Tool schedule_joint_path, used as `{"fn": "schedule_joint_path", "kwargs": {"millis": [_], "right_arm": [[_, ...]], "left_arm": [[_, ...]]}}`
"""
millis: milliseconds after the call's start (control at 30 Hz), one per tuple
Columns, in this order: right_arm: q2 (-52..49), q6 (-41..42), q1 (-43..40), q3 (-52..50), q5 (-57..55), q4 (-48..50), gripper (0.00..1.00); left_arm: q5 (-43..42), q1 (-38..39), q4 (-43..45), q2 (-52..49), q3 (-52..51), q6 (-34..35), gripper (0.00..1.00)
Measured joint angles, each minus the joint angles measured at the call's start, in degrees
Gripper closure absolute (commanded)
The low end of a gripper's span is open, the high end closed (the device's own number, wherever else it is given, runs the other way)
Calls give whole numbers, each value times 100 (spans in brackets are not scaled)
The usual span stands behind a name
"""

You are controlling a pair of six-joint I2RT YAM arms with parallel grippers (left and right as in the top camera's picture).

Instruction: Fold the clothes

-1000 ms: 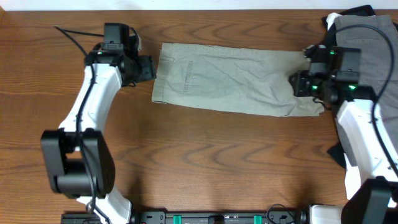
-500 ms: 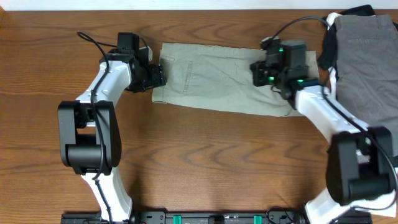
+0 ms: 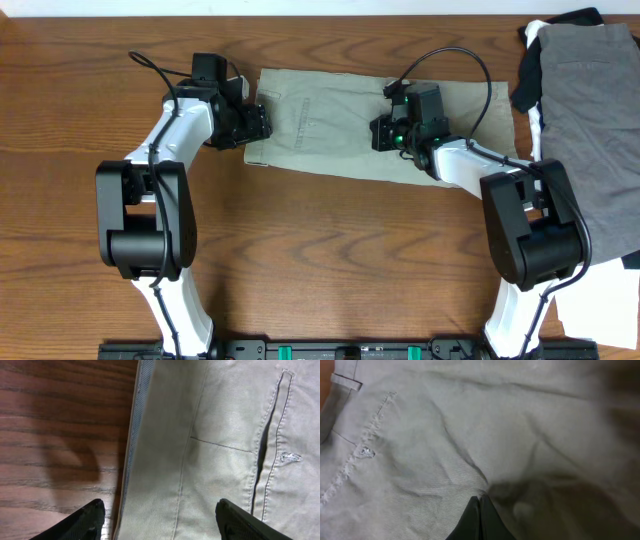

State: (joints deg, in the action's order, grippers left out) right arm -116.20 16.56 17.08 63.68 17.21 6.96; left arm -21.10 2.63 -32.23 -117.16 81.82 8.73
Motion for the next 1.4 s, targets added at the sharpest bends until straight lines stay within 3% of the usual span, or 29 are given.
{"fn": "schedule_joint_path", "kwargs": {"millis": [900,1033,1333,1400], "right_arm": [[-42,105,0,0,-118,-297,96],[-42,105,0,0,-118,-306,95],[-42,122,0,0,-118,-313,98],[-44,138,0,0,-118,-315,99]], "left_arm": [[52,289,79,-256,-9,24,27],[72,308,74,-264,-9,50,42],[90,306,52,-339,-9,63,89],[87,306,46,-350,-9,42,93]]}}
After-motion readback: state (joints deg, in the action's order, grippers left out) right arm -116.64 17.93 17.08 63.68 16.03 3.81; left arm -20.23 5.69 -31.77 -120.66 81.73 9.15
